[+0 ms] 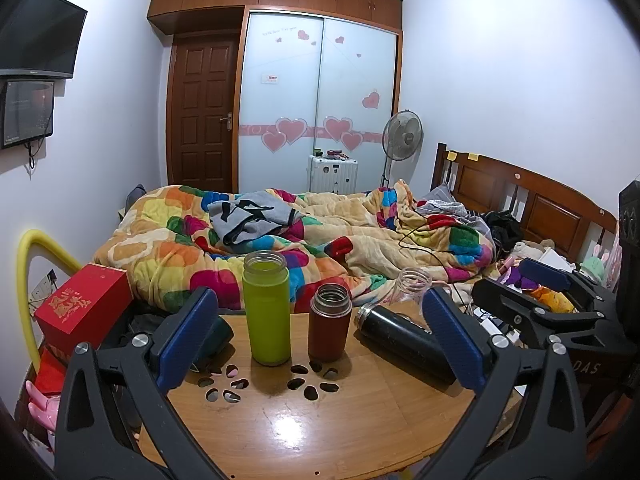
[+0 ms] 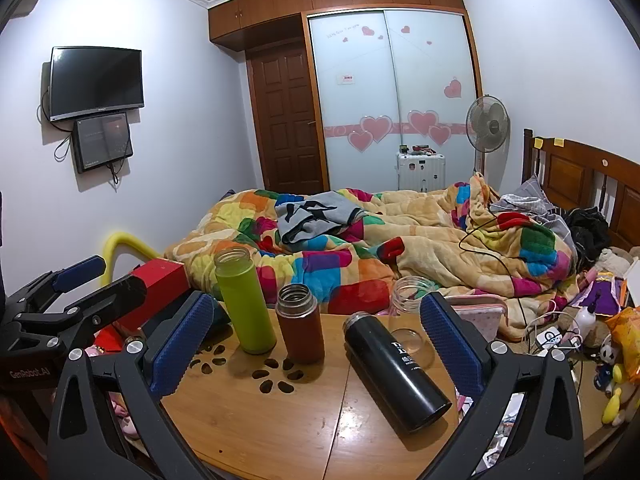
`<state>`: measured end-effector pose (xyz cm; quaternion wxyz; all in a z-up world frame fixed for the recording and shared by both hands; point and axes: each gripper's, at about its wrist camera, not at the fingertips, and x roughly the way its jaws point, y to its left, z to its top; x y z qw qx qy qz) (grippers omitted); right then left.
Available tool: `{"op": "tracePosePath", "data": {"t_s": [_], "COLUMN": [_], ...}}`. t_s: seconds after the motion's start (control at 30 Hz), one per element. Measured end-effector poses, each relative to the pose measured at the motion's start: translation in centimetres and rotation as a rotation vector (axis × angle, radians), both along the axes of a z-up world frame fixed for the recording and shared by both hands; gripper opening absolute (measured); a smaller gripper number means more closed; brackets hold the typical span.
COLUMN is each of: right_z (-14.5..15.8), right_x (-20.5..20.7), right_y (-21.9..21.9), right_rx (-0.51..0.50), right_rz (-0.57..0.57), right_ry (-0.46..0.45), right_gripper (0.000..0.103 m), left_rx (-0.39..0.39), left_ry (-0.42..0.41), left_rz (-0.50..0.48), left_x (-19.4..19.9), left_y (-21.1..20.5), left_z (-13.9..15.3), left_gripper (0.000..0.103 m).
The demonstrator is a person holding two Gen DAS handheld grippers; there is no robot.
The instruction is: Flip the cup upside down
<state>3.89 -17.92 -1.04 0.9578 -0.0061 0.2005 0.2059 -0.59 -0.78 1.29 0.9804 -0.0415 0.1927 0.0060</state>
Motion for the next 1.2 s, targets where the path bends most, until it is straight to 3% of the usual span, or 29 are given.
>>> {"op": "tracePosePath", "data": {"t_s": [1.2], "right_z": [0.5], "right_x": [0.2], "right_y": [1.5], "right_rx": [0.003], "right_rz": [0.006], "right_ry": [0.001], "right_gripper": [0.103], "left_rx": [0.011], "left_ry": [-0.009], "left_rz": [0.001], "left_x": [-0.1], "left_y": [0.2], "left_z": [0.4], "left_gripper": [0.103]}}
